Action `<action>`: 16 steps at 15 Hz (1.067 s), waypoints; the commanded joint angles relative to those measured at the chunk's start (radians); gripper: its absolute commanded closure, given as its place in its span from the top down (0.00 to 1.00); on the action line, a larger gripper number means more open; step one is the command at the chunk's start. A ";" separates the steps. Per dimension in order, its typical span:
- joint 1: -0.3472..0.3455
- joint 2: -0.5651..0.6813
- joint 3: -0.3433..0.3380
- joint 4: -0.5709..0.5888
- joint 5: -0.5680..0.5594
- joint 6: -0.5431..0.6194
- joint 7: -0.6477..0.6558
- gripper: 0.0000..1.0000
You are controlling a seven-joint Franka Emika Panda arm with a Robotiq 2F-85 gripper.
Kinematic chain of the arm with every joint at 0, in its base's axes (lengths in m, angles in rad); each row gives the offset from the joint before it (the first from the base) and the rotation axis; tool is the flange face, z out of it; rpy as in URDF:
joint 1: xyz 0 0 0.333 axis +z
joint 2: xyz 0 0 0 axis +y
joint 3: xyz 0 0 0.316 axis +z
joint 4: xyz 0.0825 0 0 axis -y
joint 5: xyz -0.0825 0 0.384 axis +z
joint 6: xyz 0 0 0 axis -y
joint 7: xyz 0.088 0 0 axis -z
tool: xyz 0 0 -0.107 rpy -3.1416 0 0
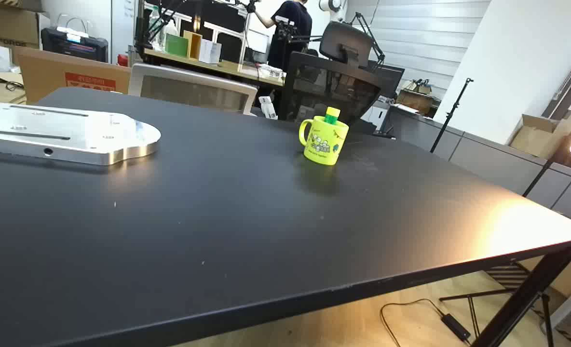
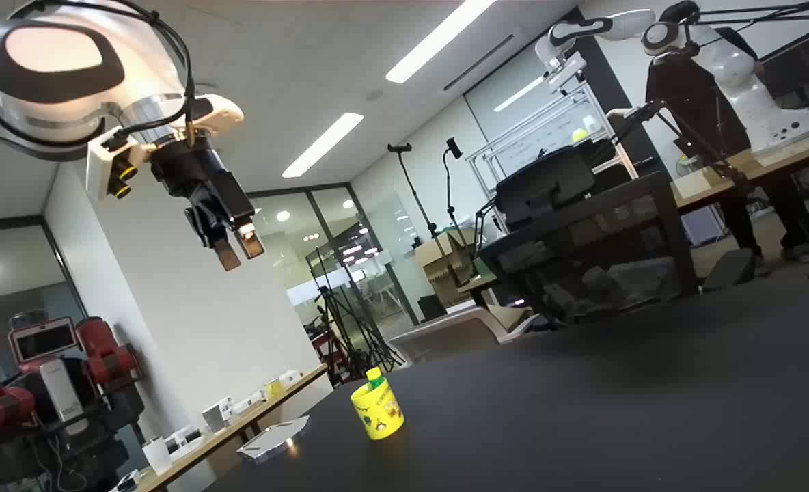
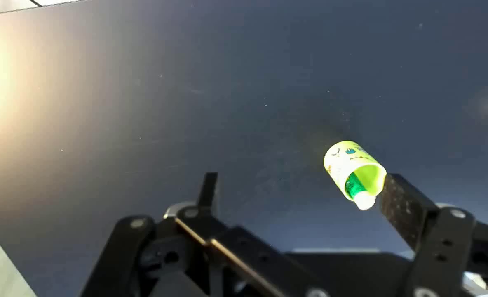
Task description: Remove the glue stick from the yellow mug
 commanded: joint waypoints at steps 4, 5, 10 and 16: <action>-0.012 0.001 0.011 0.003 0.006 -0.003 -0.005 1.00; -0.012 0.001 0.011 0.003 0.006 -0.003 -0.005 1.00; -0.006 0.023 0.013 0.010 0.011 0.016 -0.010 1.00; 0.070 0.258 0.041 0.109 0.101 0.199 -0.079 1.00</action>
